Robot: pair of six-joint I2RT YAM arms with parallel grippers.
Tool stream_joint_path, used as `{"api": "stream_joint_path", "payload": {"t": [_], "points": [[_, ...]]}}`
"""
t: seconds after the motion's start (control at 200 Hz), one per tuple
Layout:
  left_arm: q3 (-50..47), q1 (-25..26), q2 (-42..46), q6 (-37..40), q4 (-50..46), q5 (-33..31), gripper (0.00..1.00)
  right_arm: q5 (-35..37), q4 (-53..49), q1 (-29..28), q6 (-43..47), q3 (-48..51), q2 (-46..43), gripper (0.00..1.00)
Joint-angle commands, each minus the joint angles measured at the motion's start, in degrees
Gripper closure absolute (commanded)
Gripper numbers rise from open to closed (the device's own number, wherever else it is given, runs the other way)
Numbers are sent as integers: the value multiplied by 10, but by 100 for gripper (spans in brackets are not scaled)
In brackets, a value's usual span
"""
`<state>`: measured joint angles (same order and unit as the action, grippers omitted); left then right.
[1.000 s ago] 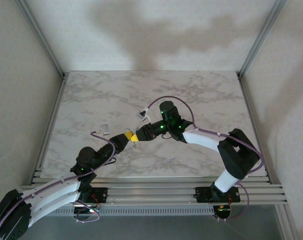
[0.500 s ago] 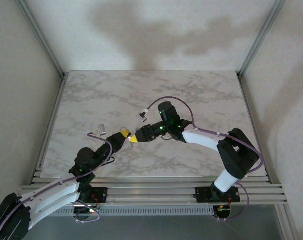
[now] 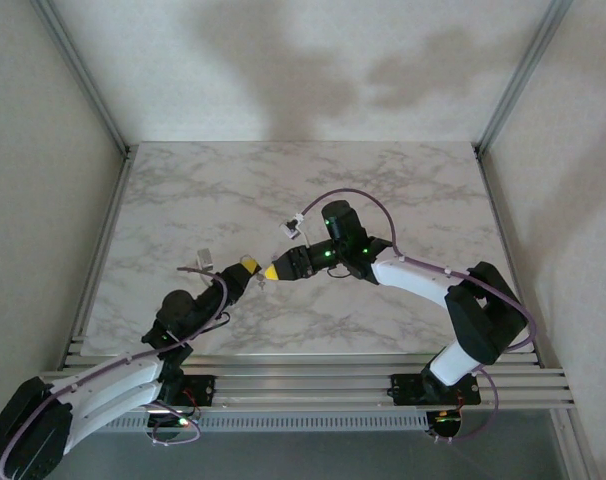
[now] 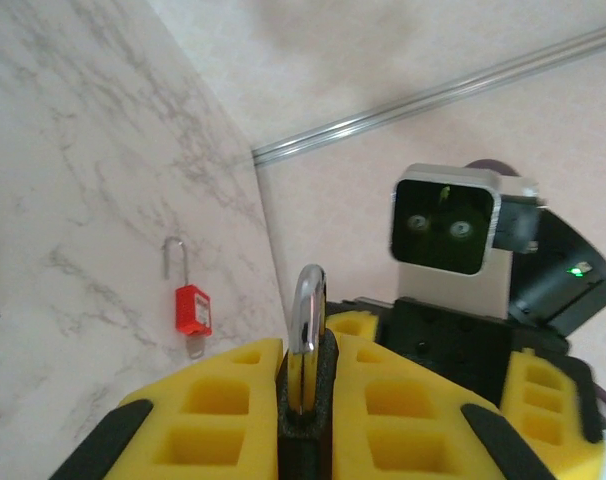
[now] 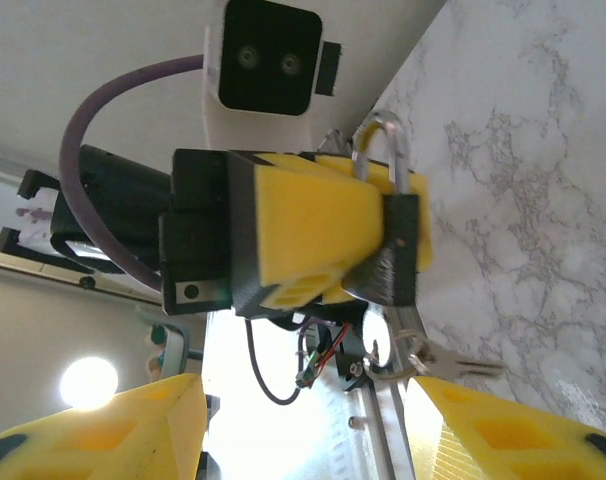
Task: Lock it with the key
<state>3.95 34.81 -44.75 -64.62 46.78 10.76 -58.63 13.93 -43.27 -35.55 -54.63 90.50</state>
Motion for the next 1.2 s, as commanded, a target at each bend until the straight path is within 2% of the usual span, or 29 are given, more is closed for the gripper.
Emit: {"api": "stream_joint_path", "payload": {"t": [0.0, 0.275, 0.506, 0.701, 1.196], "points": [[19, -6, -22, -16, 48, 17, 100, 10, 12, 3, 6, 5, -11, 46], [44, -11, -83, -35, 86, 29, 100, 32, -30, 2, 33, -4, -6, 51], [42, -30, -143, -81, 151, 41, 100, 47, -35, 9, 35, 1, -12, 54], [45, -37, -170, -111, 173, 42, 100, 55, -19, 28, 22, 10, -13, 56], [41, -41, -228, -154, 247, 51, 100, 41, 19, 28, -8, 14, 11, 61]]}}
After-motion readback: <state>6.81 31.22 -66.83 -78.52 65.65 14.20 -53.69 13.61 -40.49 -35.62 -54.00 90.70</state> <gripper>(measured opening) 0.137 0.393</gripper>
